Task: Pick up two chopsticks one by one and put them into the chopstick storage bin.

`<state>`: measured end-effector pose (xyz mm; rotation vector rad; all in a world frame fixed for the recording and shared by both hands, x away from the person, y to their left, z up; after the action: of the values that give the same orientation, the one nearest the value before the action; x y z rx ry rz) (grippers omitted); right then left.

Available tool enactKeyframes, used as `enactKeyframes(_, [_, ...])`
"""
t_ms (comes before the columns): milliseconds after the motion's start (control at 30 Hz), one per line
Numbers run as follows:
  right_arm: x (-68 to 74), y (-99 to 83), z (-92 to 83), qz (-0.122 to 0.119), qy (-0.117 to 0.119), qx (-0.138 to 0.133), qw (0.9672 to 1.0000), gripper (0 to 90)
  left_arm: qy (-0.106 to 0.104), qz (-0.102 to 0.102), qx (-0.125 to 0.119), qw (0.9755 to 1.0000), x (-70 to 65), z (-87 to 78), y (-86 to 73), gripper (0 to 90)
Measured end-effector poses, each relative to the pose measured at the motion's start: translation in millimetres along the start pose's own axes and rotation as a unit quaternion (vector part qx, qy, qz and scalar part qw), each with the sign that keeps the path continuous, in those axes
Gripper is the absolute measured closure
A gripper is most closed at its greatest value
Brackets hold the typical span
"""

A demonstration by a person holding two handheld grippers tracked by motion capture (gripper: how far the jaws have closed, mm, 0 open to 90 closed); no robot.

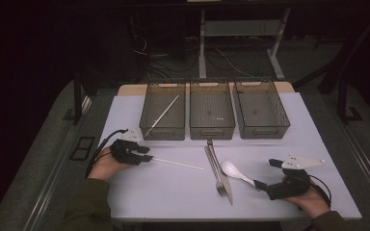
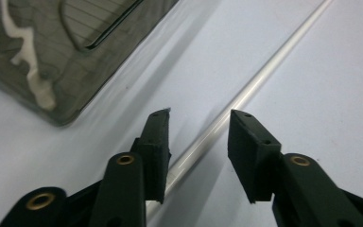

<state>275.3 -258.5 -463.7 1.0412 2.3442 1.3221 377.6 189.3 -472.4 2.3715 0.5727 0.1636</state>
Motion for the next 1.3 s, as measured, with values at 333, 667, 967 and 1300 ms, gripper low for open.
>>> enactKeyframes(333, [-0.1, 0.0, -0.6, 0.001, 0.000, 0.000, 1.0000, 1.4, -0.012, 0.022, 0.027, 0.9993, -9.5, 0.7, -2.3, 73.9])
enactKeyframes(667, [0.0, 0.0, -1.1, 0.002, 0.000, 0.000, 1.0000, 1.4, -0.033, 0.034, 0.041, 0.9980, -36.2, -4.6, -9.2, 77.1])
enactKeyframes(967, [0.2, 0.0, -1.0, 0.001, 0.000, 0.000, 1.0000, 1.4, -0.039, 0.038, 0.038, 0.9978, -54.0, -9.5, -16.8, 79.0])
enactKeyframes(1300, [0.1, 0.1, -0.2, 0.000, -0.001, 0.001, 1.0000, 1.4, -0.061, 0.050, 0.001, 0.9969, -69.1, 0.9, 6.4, 76.4])
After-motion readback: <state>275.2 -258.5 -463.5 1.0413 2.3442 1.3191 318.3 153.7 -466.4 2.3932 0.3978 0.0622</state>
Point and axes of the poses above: each handheld gripper's, and its own axes: z roughly forward along the jaws, y roughly out of its top, x roughly to its left, the point moved 5 cm from there along z, roughly forward along the jaws
